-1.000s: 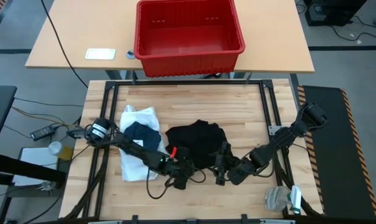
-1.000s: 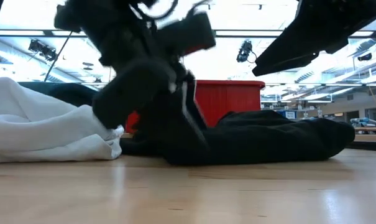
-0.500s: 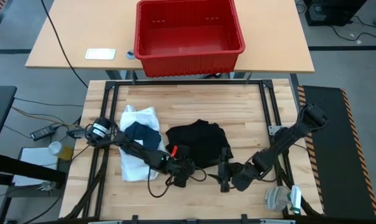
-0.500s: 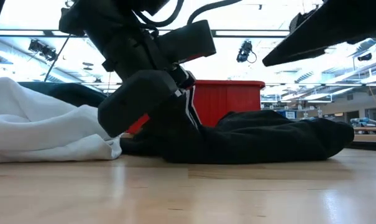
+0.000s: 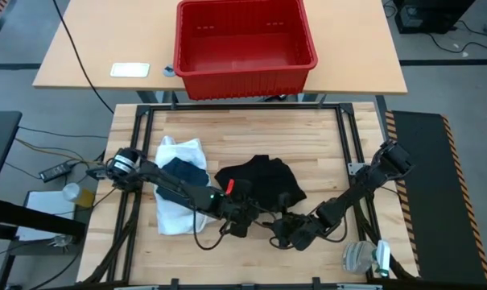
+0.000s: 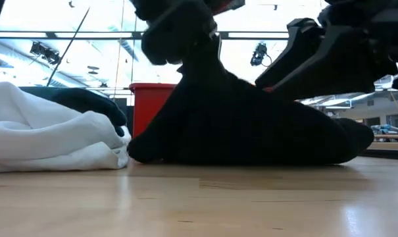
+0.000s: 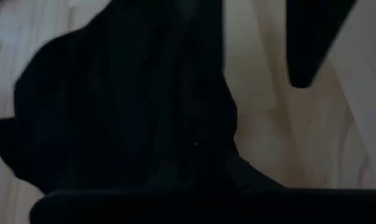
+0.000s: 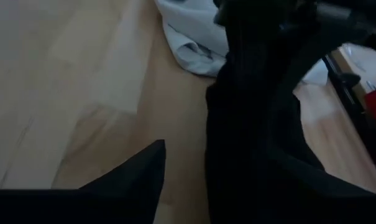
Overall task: Fold laundry
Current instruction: Stack the folded black shirt on top of the folded dark blue underwear
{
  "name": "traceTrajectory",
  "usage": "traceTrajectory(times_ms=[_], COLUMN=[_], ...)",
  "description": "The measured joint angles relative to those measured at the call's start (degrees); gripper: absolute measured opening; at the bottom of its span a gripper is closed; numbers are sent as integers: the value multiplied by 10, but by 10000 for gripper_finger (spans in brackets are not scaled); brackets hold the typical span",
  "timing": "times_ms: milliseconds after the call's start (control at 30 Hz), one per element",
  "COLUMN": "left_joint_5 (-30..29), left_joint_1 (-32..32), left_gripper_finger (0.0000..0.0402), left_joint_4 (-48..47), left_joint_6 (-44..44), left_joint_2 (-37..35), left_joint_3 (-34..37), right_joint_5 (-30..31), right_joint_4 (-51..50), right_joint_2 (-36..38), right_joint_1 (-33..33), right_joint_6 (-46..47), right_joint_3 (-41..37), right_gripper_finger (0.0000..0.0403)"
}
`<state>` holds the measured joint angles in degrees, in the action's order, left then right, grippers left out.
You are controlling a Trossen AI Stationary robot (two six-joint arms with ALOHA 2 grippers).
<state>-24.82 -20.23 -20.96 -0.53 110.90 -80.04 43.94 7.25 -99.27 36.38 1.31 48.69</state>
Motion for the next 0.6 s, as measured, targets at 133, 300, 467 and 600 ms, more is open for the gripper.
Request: traceTrajectory(times_ms=[133,300,467,600], left_joint_5=[3,5,5,5], left_joint_1=[-1,-2,-2,-2], left_gripper_finger=[24,24,25,25], left_joint_4=[-2,-9,-14,-20], left_joint_6=[-1,4,12,25], left_joint_2=[-3,-5,-5,-5], left_joint_3=[-7,-6,-6,-6], right_joint_5=[-21,-62,-80,-56], right_joint_4=[-45,-118,-120,-168], right_joint_2=[9,10,10,10], right_joint_1=[-11,-18,-16,-16], right_joint_6=[0,-22,-5,-3], right_joint_3=[25,64,89,108], right_gripper_finger=[280,345,363,361])
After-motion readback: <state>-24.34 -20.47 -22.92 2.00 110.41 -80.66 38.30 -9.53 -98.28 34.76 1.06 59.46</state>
